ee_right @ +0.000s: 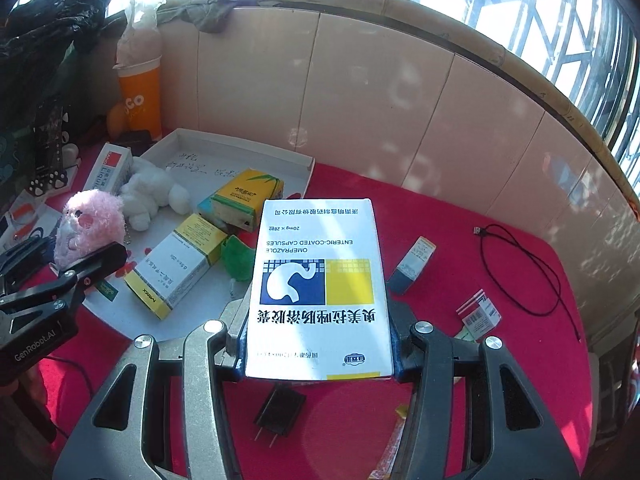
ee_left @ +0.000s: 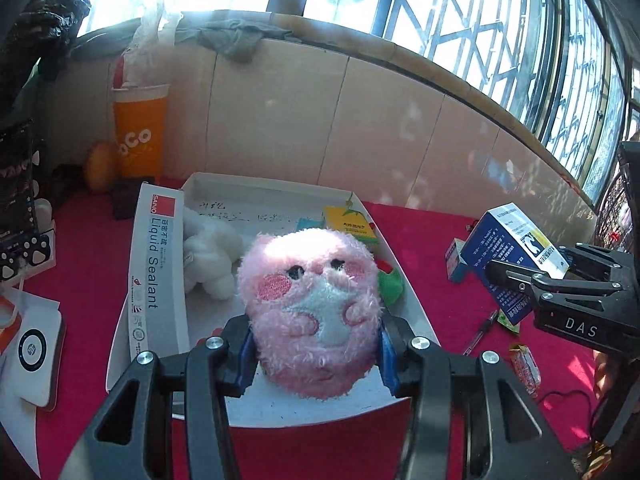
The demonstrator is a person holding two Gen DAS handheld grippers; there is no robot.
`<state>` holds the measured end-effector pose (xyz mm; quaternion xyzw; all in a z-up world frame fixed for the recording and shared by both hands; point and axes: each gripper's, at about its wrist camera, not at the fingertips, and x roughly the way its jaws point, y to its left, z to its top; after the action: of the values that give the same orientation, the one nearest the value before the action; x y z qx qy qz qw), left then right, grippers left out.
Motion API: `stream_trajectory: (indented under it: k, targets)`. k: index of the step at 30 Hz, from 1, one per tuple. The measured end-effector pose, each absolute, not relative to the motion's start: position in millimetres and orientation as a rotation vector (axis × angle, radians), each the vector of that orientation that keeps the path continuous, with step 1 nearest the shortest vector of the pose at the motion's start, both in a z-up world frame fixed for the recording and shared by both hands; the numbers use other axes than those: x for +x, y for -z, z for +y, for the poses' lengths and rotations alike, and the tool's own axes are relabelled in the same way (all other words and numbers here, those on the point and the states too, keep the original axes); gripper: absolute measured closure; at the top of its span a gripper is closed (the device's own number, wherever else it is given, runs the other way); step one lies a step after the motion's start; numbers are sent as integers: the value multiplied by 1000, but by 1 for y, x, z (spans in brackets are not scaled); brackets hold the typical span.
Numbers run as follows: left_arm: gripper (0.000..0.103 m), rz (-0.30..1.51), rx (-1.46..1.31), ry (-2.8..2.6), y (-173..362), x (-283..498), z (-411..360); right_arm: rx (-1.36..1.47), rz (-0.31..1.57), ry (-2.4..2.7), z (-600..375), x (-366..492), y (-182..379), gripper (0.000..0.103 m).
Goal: Organize objects
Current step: 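Carry the pink plush and capsule box into the white tray and release both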
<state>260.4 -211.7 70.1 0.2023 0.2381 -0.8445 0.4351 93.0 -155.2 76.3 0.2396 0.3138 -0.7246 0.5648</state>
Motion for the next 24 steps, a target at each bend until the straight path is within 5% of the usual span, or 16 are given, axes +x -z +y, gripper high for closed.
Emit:
stream_trajectory:
  k: [21, 24]
  targets:
    - [51, 618, 510, 2112, -59, 272, -265, 733, 647, 1508, -292, 123, -55, 52]
    - [39, 613, 518, 2115, -56, 270, -265, 738, 596, 1460, -308, 130, -53, 42]
